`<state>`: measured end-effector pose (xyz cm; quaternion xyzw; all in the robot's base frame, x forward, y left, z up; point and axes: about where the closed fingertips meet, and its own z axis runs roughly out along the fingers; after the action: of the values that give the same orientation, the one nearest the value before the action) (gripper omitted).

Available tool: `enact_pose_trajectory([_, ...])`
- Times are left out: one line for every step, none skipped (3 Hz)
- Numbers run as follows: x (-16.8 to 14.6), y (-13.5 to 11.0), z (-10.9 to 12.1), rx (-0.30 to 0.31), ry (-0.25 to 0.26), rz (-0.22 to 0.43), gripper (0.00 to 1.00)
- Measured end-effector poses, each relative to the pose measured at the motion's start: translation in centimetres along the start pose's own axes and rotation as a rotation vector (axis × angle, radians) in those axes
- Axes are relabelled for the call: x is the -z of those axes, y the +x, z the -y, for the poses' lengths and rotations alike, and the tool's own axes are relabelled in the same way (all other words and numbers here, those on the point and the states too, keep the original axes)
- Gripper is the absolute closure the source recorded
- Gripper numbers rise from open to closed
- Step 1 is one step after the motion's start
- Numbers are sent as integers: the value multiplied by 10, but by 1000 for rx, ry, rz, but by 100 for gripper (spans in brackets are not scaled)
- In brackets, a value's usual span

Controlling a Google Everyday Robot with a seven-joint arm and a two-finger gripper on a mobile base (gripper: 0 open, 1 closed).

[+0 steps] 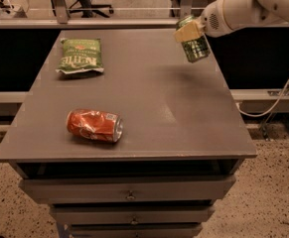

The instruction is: Place green can upright

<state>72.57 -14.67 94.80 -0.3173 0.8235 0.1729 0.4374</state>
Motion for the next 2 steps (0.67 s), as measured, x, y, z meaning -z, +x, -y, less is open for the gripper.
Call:
enact_pose_trajectory([21,0,-3,2,-66,185,100])
enact_pose_trajectory([38,13,-6,0,-133,367,100])
